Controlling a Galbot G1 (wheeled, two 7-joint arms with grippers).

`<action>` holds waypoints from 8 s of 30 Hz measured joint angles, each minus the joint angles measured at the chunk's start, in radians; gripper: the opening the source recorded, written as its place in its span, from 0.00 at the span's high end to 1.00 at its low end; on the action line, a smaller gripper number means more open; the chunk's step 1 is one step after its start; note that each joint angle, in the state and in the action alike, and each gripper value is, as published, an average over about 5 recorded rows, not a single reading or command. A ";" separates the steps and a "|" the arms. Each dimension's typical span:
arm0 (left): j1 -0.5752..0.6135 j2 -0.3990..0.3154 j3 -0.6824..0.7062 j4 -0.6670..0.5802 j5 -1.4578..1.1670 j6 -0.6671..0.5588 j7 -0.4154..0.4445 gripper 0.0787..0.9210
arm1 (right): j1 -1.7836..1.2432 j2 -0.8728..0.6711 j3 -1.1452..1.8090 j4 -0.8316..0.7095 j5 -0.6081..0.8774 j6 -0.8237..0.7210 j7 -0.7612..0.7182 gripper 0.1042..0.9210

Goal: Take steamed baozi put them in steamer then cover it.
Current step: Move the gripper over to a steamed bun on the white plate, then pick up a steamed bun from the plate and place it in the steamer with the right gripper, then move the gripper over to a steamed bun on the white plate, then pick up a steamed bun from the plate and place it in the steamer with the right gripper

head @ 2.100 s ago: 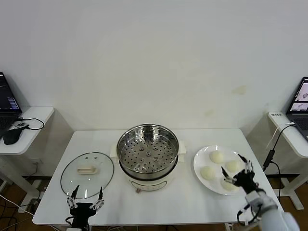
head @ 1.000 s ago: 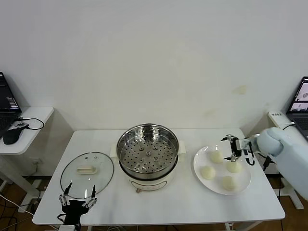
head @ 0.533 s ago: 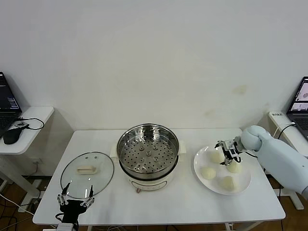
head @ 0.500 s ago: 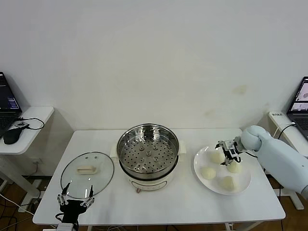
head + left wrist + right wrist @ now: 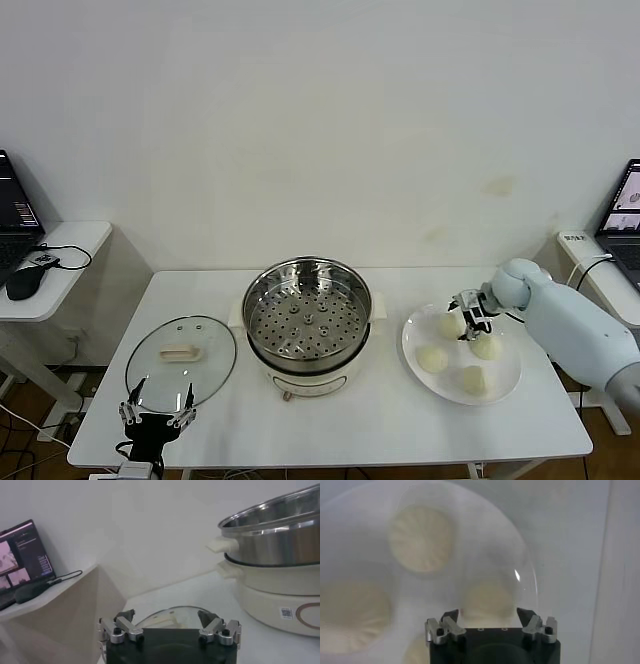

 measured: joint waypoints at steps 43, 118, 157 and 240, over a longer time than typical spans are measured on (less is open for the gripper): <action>-0.020 0.019 -0.006 -0.009 -0.098 0.003 0.004 0.12 | 0.546 -0.048 -0.418 0.288 0.457 -0.040 0.010 0.40; -0.025 0.023 -0.038 -0.041 -0.138 -0.003 -0.006 0.12 | 0.790 -0.028 -0.728 0.539 0.491 -0.182 -0.011 0.12; -0.027 0.024 -0.071 -0.006 -0.118 0.001 0.000 0.12 | 0.107 -0.252 -0.321 0.515 0.249 -0.265 0.018 0.12; -0.047 0.035 -0.112 -0.012 -0.173 0.001 0.001 0.12 | 0.575 0.429 -0.624 0.345 0.872 -0.611 0.222 0.40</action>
